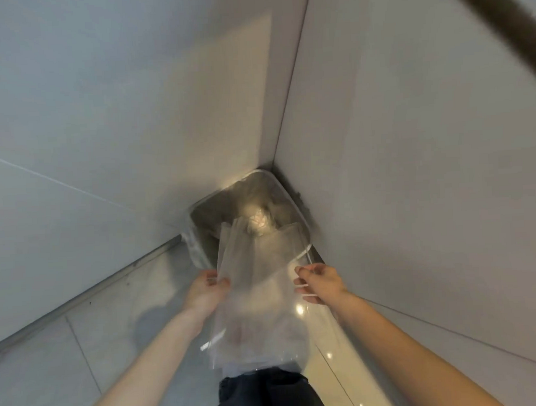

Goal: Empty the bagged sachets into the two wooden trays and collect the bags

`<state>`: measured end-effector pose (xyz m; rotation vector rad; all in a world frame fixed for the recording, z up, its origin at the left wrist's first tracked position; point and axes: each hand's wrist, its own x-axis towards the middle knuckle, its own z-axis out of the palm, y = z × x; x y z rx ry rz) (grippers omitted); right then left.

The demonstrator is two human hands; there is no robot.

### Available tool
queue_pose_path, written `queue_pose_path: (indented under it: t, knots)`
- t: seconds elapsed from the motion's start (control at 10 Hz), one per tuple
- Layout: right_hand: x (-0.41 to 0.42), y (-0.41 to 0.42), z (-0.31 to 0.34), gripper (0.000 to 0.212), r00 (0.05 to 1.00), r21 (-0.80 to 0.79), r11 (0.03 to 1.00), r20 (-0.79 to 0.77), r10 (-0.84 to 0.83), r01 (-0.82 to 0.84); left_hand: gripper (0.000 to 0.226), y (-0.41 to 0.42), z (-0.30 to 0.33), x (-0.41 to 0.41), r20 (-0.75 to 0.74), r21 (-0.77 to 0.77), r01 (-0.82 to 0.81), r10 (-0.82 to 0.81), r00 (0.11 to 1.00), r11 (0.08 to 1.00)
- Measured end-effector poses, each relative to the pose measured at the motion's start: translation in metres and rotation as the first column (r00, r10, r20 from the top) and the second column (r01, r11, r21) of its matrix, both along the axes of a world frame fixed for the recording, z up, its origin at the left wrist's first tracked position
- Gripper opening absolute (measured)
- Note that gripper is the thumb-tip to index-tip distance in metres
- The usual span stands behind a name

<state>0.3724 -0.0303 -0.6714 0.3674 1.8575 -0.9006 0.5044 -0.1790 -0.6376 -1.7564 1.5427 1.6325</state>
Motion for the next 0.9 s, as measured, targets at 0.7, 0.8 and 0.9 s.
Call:
queue_pose_path:
  t: [0.7,0.8,0.9]
  knots:
    - [-0.016,-0.02,-0.061,0.052,0.94,0.098,0.936,-0.002,0.34,-0.339,0.04,-0.014,-0.044,-0.017,-0.067,0.004,0.251,-0.25,0.966,0.968]
    - [-0.013,-0.018,-0.032,0.047,0.886,0.128,0.882,-0.044,0.462,-0.454,0.049,-0.012,-0.023,-0.013,-0.061,-0.021,0.307,-0.308,0.949,0.951]
    - [-0.012,-0.019,-0.006,0.047,0.852,0.171,0.848,-0.077,0.518,-0.501,0.05,-0.013,-0.003,-0.012,-0.041,-0.054,0.325,-0.327,0.944,0.944]
